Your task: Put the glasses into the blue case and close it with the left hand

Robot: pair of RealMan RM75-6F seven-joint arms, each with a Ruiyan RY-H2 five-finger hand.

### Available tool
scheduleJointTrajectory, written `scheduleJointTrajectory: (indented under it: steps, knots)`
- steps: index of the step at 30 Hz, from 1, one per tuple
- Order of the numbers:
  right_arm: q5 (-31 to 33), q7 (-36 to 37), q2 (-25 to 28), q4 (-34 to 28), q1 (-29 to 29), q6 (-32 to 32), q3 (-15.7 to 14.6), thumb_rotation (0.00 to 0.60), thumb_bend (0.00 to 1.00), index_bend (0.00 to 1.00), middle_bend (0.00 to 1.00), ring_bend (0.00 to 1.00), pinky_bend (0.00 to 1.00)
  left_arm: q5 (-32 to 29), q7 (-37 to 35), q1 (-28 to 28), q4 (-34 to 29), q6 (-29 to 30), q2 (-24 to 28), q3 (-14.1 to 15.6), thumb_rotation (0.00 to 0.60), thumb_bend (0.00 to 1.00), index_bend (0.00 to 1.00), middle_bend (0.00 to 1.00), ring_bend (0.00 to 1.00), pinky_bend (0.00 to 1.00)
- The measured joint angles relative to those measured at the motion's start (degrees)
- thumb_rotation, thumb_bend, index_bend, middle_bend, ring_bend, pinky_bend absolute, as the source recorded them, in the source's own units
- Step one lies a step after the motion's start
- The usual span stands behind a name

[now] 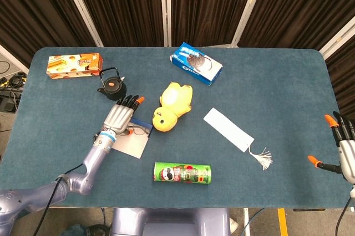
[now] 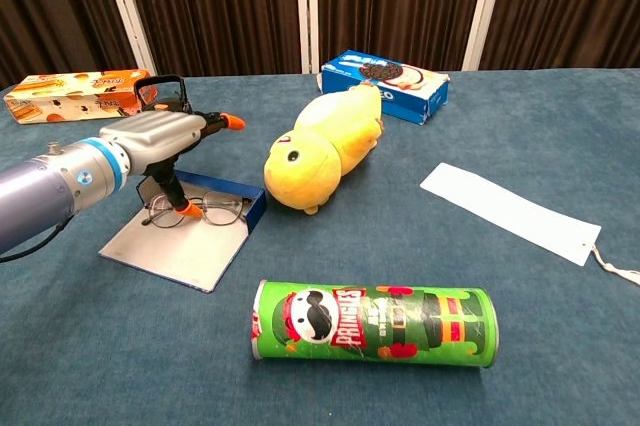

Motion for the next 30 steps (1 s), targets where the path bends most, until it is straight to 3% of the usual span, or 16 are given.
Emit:
scheduleJointTrajectory:
  steps: [19,30]
  knots:
    - [0.86,0.4,-0.24,0.67,0.41,-1.16,0.05,0.6,0.0,0.0,0.0,0.0,0.0,-1.82,6.9,-3.5,3.01,-1.53,-0.58,-0.45,0.6,0.04,0.0,0.0,0.0,0.0]
    - [0.17,0.58,-0.01,0.28,0.22,-0.62,-0.13,0.6,0.0,0.0,0.0,0.0,0.0,-1.5,5.2,-1.91,-3.81,0.12,3.55,-0.21,0.6,0.04,0.0,0.0,0.0,0.0]
